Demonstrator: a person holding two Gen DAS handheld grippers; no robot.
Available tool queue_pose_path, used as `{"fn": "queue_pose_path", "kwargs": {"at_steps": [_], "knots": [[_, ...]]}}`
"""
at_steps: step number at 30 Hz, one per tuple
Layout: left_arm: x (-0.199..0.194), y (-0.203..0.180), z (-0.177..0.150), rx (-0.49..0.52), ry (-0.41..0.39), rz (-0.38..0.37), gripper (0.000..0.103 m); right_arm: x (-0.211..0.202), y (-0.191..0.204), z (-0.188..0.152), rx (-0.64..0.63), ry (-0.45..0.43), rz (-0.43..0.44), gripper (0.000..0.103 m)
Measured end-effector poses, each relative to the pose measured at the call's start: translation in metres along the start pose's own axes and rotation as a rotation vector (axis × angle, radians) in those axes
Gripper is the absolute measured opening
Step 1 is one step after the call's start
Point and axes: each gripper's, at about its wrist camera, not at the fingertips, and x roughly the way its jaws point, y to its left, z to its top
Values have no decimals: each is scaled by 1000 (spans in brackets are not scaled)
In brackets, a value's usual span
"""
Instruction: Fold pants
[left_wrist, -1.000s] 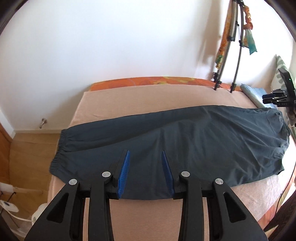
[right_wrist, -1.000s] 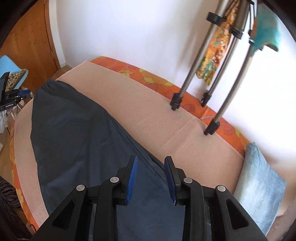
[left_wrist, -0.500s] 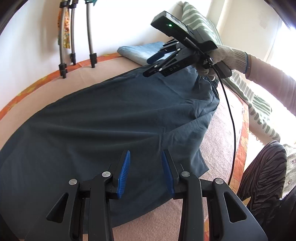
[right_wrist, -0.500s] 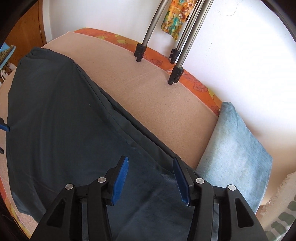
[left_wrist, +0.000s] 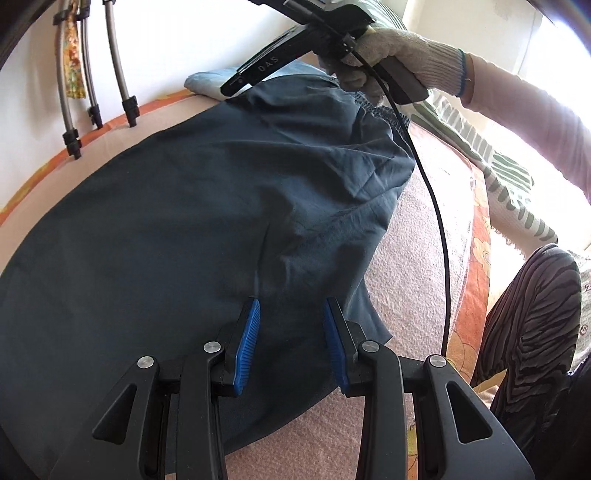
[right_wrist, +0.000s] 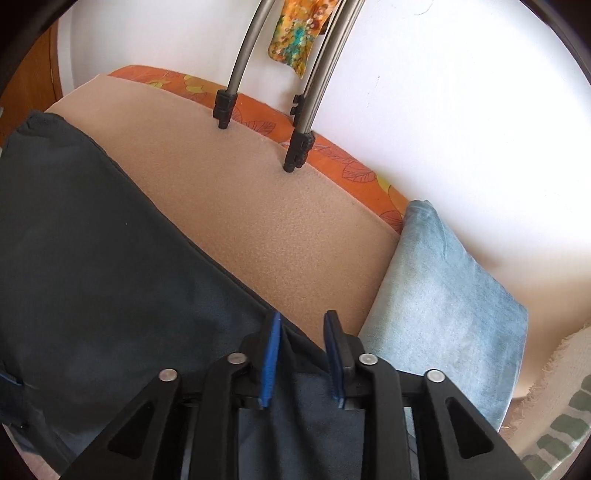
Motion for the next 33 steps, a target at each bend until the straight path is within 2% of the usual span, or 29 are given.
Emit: {"fn": "queue_pose_path", "kwargs": {"at_steps": [2,4,6,7,10,13,15,17,19,20,21,23,25,29,30,32,33], "knots": [[-11,-8,0,10,-19,-2,34,-25,-18,-17,99,-28,-1,43],[-19,-23,-2,49,-29,2,34,-51,-38,-45,217,-47,-15,48],[-22,-37,-6,88,-31,0,43,-75,-60,-80,370,-48,-30,57],[-21,-44,-8,101,-31,6,43,-86,-71,-101,456,-52,-26,61],[-10,-56,-13,118,-12,32,43,-116,-93,-164,665,-65,-35,62],[3,-66,-16,168,2,93,43,-124,-100,-217,796,-33,-59,71],[14,-69,-16,197,20,122,43,-118,-105,-248,905,-16,-1,73],[24,-67,-15,188,52,118,43,-111,-108,-272,1008,-24,51,73],[28,-61,-12,160,51,95,43,-104,-111,-288,1076,-45,89,73],[28,-58,-10,147,49,84,38,-101,-111,-293,1101,-59,106,73],[28,-55,-9,141,43,89,25,-97,-113,-298,1126,-73,123,73],[28,-46,-6,117,41,94,10,-91,-112,-302,1156,-114,185,73],[25,-36,-4,71,41,46,7,-81,-112,-301,1179,-132,245,73],[16,-36,-3,82,21,49,6,-61,-107,-293,1204,-161,303,72],[14,-38,-3,93,18,50,6,-59,-107,-291,1211,-184,304,70],[11,-44,-4,122,19,52,5,-51,-109,-288,1241,-185,325,45],[10,-47,-5,135,21,53,5,-48,-110,-287,1256,-174,316,29]]}}
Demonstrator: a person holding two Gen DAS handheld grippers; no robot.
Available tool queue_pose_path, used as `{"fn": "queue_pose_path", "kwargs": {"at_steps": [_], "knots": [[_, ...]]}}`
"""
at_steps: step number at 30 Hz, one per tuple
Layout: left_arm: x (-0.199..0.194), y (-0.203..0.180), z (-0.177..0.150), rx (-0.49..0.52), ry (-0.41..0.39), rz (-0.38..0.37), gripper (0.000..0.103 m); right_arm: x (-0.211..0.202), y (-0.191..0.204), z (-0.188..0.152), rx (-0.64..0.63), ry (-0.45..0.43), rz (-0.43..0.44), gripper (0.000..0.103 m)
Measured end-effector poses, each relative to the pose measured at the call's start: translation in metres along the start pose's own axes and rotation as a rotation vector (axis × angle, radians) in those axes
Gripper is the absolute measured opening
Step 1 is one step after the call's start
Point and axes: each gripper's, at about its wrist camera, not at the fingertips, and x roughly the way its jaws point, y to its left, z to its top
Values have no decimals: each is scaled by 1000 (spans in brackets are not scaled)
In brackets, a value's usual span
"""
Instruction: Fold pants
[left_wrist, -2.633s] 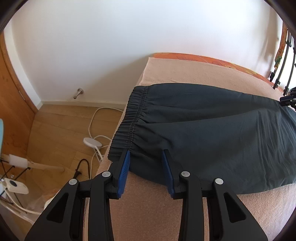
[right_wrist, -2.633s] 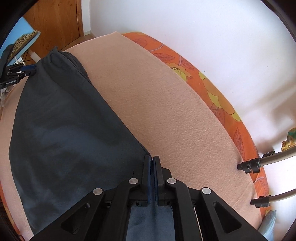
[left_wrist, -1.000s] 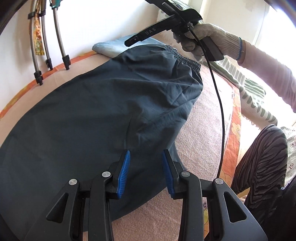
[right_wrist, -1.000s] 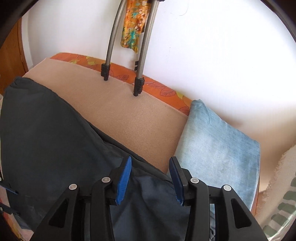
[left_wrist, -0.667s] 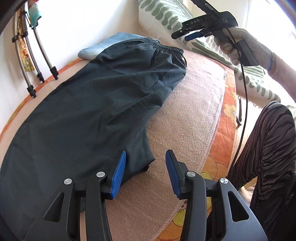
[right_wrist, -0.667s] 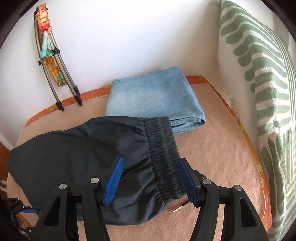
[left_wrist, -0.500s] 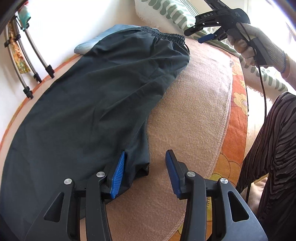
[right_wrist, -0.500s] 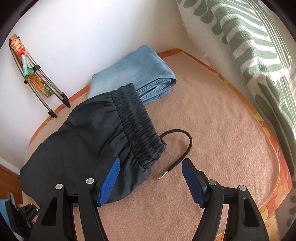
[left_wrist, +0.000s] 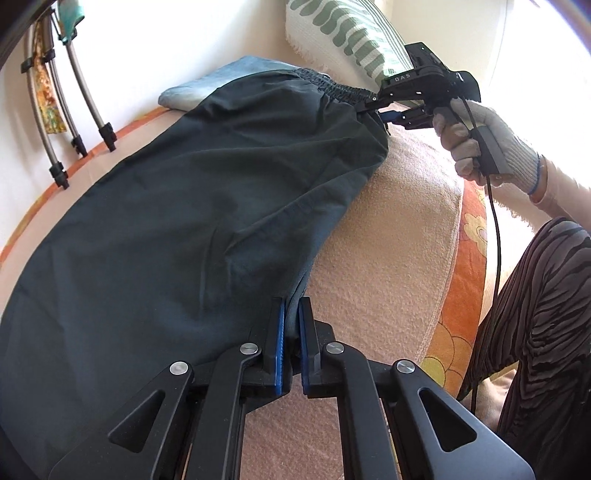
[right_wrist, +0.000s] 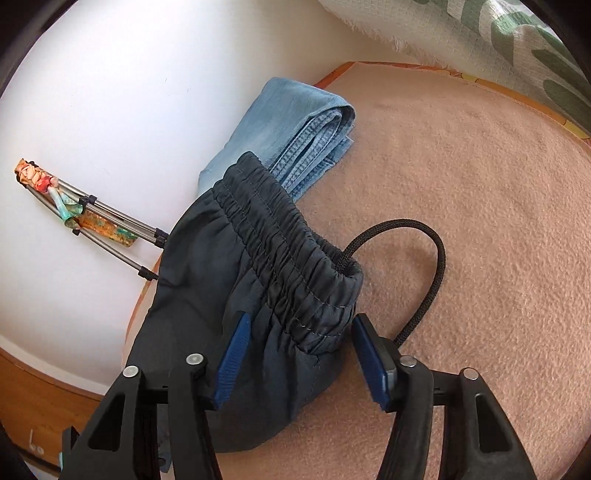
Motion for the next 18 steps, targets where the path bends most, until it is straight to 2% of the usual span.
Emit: {"fn": "queue_pose_path", "kwargs": {"at_steps": [1,3,6,7,10,12,14,15,18], "knots": [[-2,-2,-1,12,0,-7,5,-2,2,2,8,-11,10,24],[-7,-6,-3,33,0,-27,4,-18,19,7,-32,-37,19,21],[-10,-7,-7,33,3,-66,4,-53,59,19,-129,-99,-9,19],[-9,-5,-8,21,5,-80,4,-58,72,22,-164,-102,-42,19],[-3,-3,-11,-6,6,-86,4,-44,100,19,-299,-75,-223,19],[-1,-2,-14,-26,8,-78,4,-30,100,14,-335,-44,-299,20],[-4,-1,-16,-37,2,-72,8,-20,96,10,-341,-16,-337,24],[-8,-1,-17,-35,-4,-55,13,-20,93,9,-344,-4,-341,30],[-23,7,-20,-56,-26,-39,21,-28,90,6,-362,-28,-384,40]]}}
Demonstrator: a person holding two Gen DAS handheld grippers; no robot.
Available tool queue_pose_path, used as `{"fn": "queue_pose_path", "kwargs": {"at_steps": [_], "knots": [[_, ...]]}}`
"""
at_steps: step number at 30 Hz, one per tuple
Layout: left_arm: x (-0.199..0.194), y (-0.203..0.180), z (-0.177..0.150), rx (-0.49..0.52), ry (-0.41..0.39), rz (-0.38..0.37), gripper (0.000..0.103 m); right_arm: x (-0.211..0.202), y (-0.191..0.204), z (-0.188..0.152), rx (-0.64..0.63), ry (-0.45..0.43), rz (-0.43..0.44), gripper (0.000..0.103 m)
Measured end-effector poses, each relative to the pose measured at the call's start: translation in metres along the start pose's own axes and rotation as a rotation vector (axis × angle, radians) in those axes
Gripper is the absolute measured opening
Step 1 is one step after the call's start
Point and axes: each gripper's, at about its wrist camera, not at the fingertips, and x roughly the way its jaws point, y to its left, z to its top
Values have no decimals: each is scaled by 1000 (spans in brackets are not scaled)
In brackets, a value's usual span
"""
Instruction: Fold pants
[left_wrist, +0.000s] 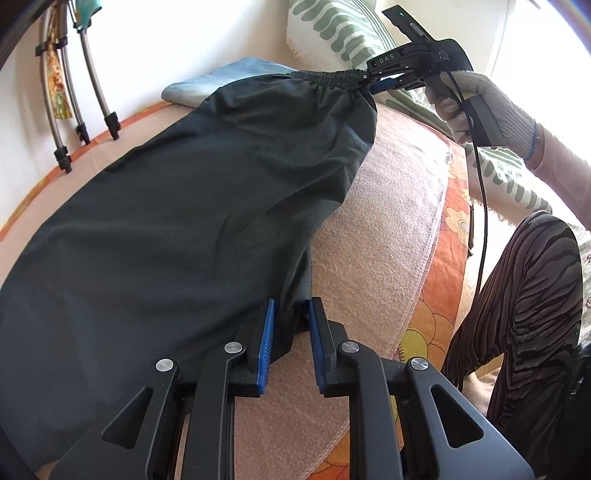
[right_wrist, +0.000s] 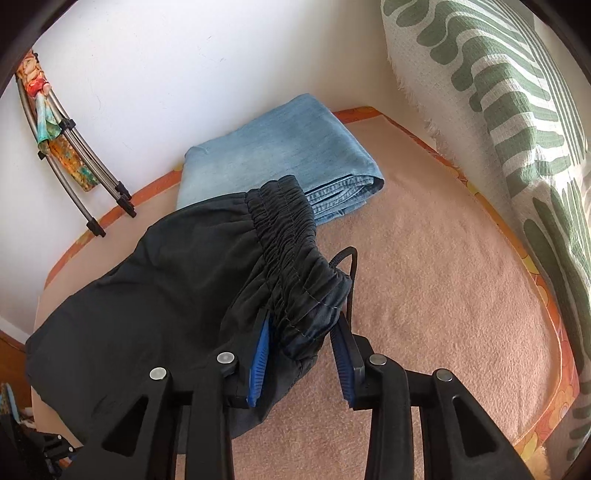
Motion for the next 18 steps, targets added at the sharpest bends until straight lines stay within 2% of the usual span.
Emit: {"fn": "queue_pose_path", "kwargs": {"at_steps": [3,6,11,18], "knots": [[-23,17,-5,-67,-38,23,28,-21,-1,0,-11,-59,-42,53],[-51,37,-16,-120,-86,67,31,-44,10,4,-40,-117,-45,53],[-99,90,-51,-266,-141,191,36,-70,58,9,-154,-141,55,53],[-159,181,-133,-628,-198,346,37,-74,164,-2,-331,-121,230,53]]}}
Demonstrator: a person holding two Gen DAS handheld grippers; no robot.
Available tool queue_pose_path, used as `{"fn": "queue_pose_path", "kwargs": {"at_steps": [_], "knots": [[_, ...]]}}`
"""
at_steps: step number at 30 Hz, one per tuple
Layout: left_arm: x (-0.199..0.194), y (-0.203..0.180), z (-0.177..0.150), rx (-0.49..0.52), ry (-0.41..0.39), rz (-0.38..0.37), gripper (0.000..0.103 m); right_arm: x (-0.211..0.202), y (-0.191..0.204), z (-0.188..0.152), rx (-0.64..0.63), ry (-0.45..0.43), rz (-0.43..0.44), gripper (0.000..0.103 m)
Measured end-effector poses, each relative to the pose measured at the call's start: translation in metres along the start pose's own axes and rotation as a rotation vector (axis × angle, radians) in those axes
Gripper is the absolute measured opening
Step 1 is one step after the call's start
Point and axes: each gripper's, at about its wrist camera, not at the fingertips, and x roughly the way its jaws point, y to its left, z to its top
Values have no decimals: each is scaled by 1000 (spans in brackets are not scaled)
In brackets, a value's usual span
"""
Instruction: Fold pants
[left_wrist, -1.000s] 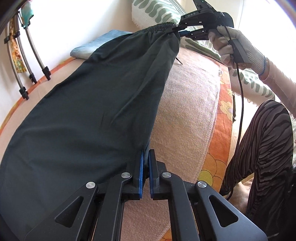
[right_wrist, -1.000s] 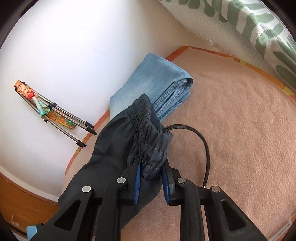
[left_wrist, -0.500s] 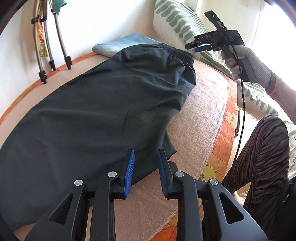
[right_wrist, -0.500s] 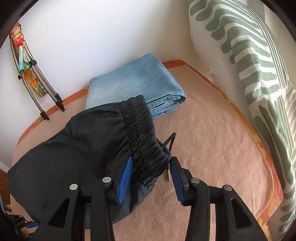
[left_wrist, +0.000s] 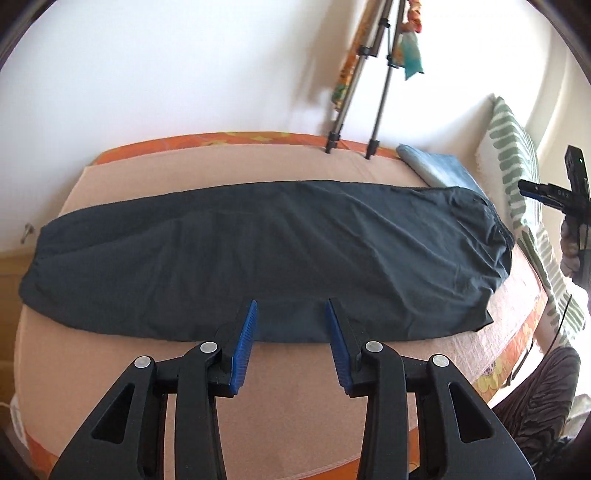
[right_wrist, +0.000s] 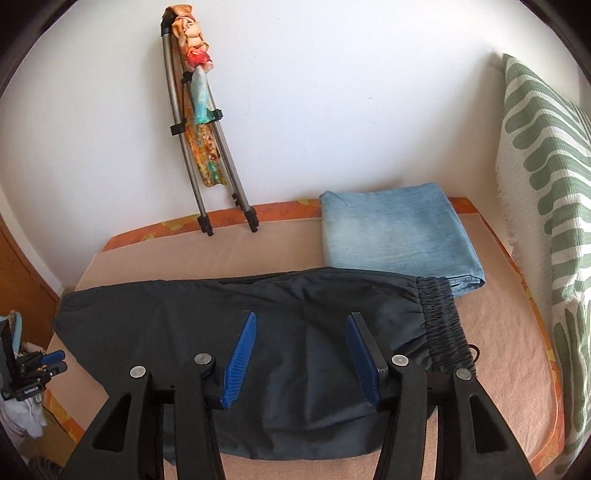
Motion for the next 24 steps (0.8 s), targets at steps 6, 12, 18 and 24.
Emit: {"fn": "queue_pose_path", "kwargs": {"at_steps": [6,12,18,24], "knots": [[-26,105,-14,-305,-63,92,37,30,89,11,-127,41,135,53],[-33,195,-34,-581,-127,145,43,62,192,24,-289,73,253,53],[-10,247,-37,-664,-121,172,51,113,305,34,-413,146,399,53],[5,273,-41,-728,-137,222,52,166,420,30,-478,227,530,53]]}}
